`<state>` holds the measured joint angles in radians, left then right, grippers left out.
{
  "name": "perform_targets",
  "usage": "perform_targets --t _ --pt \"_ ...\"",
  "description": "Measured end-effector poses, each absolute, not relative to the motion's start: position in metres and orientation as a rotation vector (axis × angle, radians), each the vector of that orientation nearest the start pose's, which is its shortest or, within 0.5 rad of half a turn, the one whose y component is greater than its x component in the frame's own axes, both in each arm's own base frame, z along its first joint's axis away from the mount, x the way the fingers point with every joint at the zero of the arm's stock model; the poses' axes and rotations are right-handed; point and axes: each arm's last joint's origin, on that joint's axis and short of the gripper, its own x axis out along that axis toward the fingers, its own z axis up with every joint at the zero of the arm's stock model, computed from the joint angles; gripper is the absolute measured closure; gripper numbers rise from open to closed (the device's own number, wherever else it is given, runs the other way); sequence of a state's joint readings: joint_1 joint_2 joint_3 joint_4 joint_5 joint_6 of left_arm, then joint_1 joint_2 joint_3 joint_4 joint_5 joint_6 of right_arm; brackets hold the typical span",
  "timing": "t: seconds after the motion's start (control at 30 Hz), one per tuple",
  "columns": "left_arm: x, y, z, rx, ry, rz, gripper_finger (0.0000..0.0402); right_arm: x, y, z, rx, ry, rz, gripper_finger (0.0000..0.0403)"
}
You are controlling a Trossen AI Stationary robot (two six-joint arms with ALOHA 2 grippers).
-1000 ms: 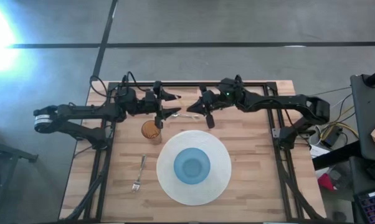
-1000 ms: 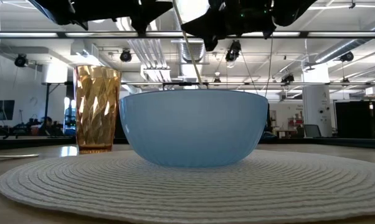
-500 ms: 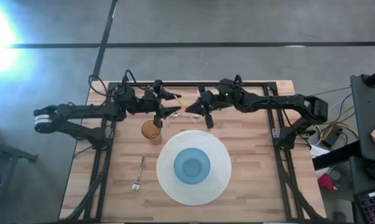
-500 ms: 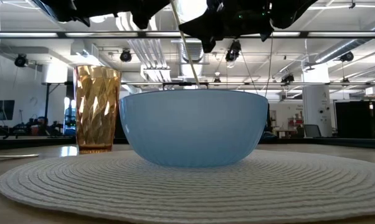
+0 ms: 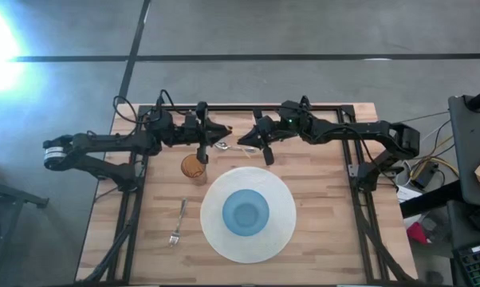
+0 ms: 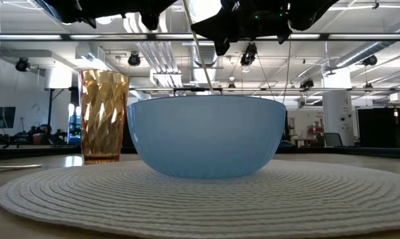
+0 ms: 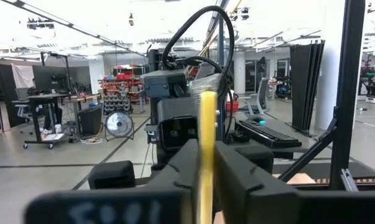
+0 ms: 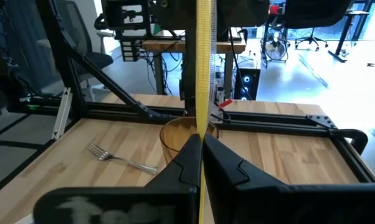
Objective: Pick & Place Utensil
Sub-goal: Put the yellow straw into the yellow glass to the top right of the white mat
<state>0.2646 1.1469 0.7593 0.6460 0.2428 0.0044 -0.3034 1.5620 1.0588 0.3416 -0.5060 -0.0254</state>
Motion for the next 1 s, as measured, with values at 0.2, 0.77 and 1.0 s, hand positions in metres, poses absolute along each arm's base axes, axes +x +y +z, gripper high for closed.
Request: perform_targets --t 0.2,0.77,1.0 --pt "0.247 0.060 0.331 0.071 -0.250 0.022 0.0395 0.341 -0.092 0.287 0.038 0.145 0.204 0.0395" --pt "0.247 0.060 0.329 0.064 -0.229 0.022 0.0401 0.339 -0.092 0.290 0.059 0.137 0.194 0.0354" --pt "0.247 0.060 0.327 0.054 -0.198 0.022 0.0401 0.325 -0.089 0.306 0.068 0.146 0.190 0.0280"
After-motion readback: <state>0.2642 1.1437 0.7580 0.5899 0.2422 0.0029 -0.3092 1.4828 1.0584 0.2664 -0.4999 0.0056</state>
